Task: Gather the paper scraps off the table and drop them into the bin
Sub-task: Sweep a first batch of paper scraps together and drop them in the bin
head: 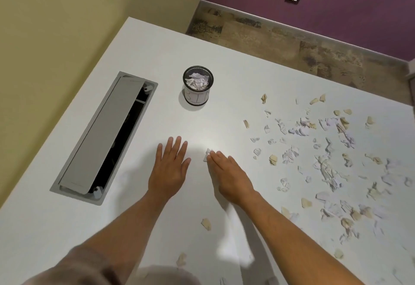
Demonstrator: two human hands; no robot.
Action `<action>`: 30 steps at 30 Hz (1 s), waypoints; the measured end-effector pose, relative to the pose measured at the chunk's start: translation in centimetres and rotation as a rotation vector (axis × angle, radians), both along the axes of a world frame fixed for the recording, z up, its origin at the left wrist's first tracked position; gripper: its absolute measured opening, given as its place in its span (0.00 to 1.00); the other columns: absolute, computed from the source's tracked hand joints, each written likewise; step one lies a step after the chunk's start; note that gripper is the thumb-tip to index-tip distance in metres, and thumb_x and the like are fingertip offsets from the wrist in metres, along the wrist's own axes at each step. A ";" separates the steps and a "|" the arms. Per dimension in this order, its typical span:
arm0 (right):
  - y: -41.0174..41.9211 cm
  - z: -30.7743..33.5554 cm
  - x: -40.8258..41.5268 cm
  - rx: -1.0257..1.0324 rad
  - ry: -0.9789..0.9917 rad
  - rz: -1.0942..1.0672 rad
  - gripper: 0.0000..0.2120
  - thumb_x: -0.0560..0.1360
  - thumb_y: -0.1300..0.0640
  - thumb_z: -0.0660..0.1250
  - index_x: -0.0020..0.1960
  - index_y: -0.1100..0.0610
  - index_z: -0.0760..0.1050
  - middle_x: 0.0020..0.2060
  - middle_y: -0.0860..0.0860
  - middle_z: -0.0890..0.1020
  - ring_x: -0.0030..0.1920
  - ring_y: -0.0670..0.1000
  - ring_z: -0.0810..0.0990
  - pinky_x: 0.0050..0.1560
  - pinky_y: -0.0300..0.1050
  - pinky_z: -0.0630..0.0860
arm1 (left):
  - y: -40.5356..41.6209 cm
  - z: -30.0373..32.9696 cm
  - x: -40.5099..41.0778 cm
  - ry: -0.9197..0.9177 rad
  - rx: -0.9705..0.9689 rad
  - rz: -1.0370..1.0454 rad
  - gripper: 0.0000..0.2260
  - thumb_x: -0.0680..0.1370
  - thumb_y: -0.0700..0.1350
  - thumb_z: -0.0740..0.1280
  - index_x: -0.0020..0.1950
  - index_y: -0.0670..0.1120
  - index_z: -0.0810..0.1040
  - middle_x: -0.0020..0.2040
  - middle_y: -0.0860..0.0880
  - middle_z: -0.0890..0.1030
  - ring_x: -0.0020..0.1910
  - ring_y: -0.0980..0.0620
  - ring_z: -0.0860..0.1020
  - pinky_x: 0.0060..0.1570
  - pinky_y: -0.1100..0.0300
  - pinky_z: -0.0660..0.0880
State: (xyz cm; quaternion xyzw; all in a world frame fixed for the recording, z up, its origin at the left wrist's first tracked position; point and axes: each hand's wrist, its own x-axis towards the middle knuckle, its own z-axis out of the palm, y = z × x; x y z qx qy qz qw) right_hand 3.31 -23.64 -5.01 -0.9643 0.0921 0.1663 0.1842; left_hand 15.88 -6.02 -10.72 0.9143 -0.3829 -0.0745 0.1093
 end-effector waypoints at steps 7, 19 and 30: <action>2.3 1.0 -7.2 -0.004 0.027 -0.041 0.33 0.76 0.69 0.50 0.80 0.57 0.47 0.79 0.49 0.50 0.79 0.50 0.48 0.77 0.47 0.47 | 0.3 2.5 -1.7 0.081 0.103 -0.042 0.22 0.84 0.48 0.53 0.78 0.43 0.60 0.78 0.43 0.59 0.78 0.40 0.56 0.75 0.40 0.54; 8.1 0.9 -15.0 0.028 -0.058 -0.174 0.29 0.79 0.65 0.51 0.79 0.57 0.51 0.79 0.52 0.54 0.79 0.51 0.50 0.77 0.44 0.46 | 8.2 5.3 -10.7 0.208 0.056 -0.168 0.21 0.85 0.46 0.50 0.77 0.45 0.60 0.79 0.45 0.59 0.79 0.42 0.53 0.76 0.47 0.49; 11.7 -0.1 -22.4 0.088 0.117 -0.542 0.32 0.82 0.43 0.46 0.79 0.56 0.40 0.79 0.52 0.42 0.78 0.49 0.39 0.75 0.46 0.34 | 15.6 5.1 -20.1 0.322 0.096 0.406 0.39 0.79 0.65 0.39 0.77 0.35 0.56 0.77 0.32 0.55 0.77 0.34 0.52 0.75 0.38 0.52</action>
